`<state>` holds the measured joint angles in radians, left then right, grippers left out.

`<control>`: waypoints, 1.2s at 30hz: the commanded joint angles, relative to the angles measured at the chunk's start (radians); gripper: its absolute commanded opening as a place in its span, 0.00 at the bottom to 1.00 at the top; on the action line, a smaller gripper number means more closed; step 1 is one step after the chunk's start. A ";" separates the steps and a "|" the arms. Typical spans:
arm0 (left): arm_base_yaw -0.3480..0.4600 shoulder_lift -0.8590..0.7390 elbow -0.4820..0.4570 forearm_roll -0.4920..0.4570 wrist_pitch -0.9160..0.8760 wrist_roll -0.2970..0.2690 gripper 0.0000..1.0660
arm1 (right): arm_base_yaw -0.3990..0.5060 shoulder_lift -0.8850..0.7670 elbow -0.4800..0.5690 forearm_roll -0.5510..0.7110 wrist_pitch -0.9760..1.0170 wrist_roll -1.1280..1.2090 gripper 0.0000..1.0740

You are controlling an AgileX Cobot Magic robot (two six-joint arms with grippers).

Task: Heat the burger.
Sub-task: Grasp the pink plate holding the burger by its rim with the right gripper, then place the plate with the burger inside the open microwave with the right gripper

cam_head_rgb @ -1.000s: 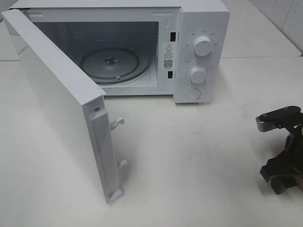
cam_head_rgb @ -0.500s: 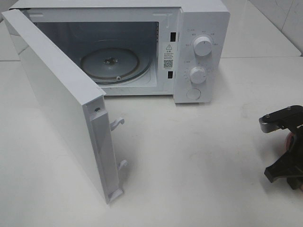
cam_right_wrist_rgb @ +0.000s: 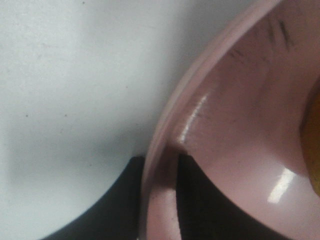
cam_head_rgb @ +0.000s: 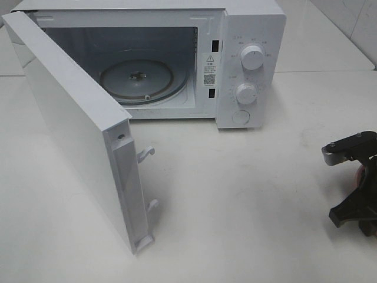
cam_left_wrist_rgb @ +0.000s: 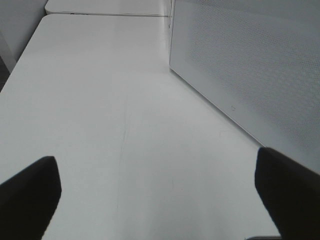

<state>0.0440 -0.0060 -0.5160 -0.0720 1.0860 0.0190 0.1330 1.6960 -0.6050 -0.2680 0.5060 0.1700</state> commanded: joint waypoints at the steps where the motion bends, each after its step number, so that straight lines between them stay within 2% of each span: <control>1: 0.004 -0.015 0.000 0.002 -0.013 0.002 0.92 | 0.022 -0.010 0.005 -0.035 0.024 0.046 0.00; 6: 0.004 -0.015 0.000 0.002 -0.013 0.002 0.92 | 0.034 -0.052 0.005 -0.124 0.060 0.142 0.00; 16: 0.004 -0.015 0.000 0.002 -0.013 0.002 0.92 | 0.035 -0.123 0.006 -0.198 0.113 0.221 0.00; 26: 0.004 -0.015 0.000 0.002 -0.013 0.002 0.92 | 0.139 -0.137 0.008 -0.330 0.197 0.360 0.00; 36: 0.004 -0.015 0.000 0.002 -0.013 0.002 0.92 | 0.232 -0.193 0.006 -0.370 0.274 0.383 0.00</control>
<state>0.0440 -0.0060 -0.5160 -0.0720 1.0860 0.0190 0.3540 1.5280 -0.5990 -0.5830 0.7250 0.5370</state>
